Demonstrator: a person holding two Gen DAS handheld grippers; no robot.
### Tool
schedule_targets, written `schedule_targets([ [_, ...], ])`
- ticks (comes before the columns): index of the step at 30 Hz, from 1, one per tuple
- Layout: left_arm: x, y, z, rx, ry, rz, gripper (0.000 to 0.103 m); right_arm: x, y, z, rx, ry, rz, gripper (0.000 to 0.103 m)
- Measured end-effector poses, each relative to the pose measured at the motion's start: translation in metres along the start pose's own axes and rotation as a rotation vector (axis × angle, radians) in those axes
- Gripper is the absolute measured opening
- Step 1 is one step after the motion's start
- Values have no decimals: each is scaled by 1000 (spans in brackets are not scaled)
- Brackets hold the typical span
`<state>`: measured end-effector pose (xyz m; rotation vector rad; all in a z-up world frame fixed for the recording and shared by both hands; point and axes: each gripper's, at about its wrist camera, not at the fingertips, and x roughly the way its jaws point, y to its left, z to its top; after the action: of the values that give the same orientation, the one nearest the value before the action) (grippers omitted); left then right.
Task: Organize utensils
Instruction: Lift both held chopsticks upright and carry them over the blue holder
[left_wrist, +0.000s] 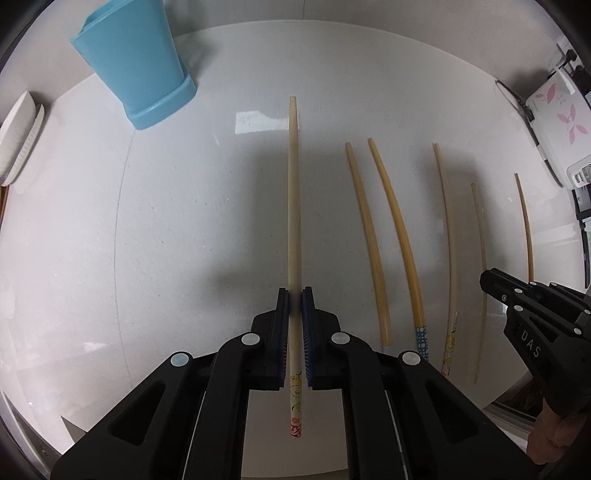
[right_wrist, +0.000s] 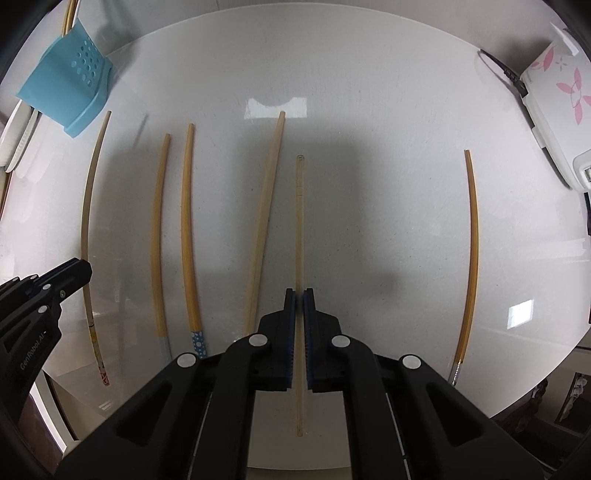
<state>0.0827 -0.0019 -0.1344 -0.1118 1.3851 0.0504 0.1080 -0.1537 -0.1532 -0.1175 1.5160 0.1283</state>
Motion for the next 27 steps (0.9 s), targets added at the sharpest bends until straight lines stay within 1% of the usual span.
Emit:
schedule_targets([
  [6, -15, 2, 1, -2, -43, -6, 6, -16, 3, -5, -17, -44, 0, 3],
  [8, -20, 1, 2, -4, -60, -16, 6, -23, 12, -10, -19, -60, 3, 3],
  [11, -28, -5, 1, -6, -87, -19, 6, -35, 16, -6, -23, -93, 9, 3],
  [15, -38, -1, 5, -12, -121, -30, 6, -50, 17, 3, -28, -130, 22, 3],
  [17, -45, 1, 6, -15, -135, -32, 6, -58, 21, 2, -32, -153, 28, 3],
  [18, -48, 3, 8, -18, -144, -33, 6, -59, 23, 6, -34, -161, 28, 3],
  [19, -47, -5, 14, -19, -151, -31, 6, -62, 25, 8, -35, -171, 31, 3],
  [21, -52, -2, 17, -20, -169, -31, 6, -70, 29, 9, -38, -192, 40, 3],
  [23, -58, 1, 21, -24, -191, -32, 6, -73, 35, 21, -41, -206, 44, 3],
  [27, -69, 4, 27, -20, -231, -28, 6, -78, 27, 41, -53, -239, 64, 3],
])
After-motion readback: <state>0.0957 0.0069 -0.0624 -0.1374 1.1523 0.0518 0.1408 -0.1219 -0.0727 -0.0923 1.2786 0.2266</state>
